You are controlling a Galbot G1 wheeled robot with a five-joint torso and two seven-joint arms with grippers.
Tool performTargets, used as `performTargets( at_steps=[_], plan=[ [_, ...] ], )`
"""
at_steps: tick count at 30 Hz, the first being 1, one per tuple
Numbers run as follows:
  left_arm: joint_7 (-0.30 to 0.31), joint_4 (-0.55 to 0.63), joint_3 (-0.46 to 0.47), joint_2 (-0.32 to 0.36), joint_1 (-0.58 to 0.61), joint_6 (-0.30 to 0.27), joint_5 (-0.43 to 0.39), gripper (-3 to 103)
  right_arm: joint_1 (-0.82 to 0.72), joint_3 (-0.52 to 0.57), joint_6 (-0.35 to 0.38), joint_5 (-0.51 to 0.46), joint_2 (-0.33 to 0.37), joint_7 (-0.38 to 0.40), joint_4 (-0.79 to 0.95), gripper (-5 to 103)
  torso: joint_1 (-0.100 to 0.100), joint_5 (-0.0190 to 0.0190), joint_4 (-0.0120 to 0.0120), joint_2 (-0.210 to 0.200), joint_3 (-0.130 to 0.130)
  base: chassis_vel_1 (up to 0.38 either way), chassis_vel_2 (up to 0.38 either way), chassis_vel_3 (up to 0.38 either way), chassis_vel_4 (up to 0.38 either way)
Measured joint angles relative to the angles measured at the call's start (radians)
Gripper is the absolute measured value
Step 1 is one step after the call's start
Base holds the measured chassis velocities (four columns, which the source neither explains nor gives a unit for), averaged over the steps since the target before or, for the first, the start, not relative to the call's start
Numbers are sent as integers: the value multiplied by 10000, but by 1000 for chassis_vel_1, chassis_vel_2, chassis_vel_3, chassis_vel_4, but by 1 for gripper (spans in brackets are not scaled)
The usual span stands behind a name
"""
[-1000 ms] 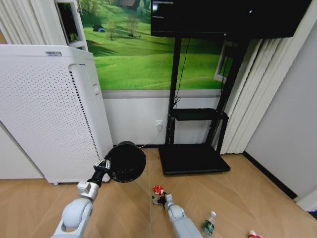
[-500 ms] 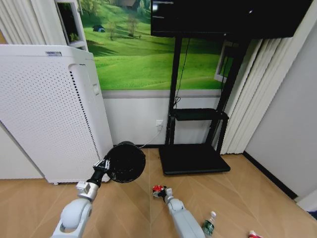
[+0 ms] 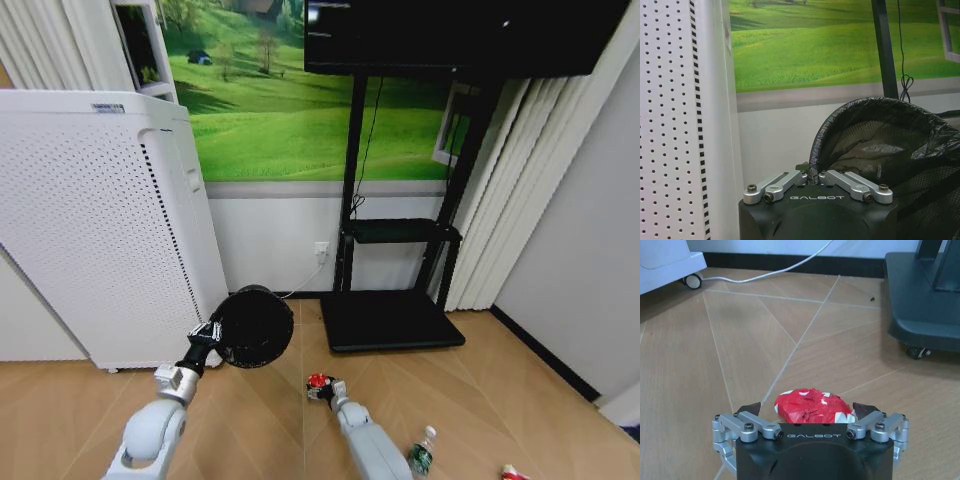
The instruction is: Pick up the trash bin and place the garbage on the floor into it.
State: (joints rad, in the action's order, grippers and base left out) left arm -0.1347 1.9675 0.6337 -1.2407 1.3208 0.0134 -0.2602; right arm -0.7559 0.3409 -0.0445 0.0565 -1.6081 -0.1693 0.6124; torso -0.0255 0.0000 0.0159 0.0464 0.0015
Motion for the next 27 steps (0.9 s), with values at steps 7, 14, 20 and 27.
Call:
performTargets(
  at_steps=[7,14,20,27],
  plan=[
    [-31,23,124,17,71,7,-18,3,-242,87,-138,-175,0,299,632,100,0,0,0,0,0,0,0,0,0],
    [-126,-35,199,21,88,78,-35,3,-285,505,229,164,0,162,1307,100,0,0,0,-1,0,0,0,0,0],
    [-174,-99,200,25,44,123,-51,3,-400,648,239,394,0,61,1404,100,0,0,0,-1,0,0,0,0,0],
    [-248,-169,228,29,33,186,-57,3,-448,829,217,664,0,1,1491,100,0,0,0,0,-1,0,0,0,0]
  ],
)
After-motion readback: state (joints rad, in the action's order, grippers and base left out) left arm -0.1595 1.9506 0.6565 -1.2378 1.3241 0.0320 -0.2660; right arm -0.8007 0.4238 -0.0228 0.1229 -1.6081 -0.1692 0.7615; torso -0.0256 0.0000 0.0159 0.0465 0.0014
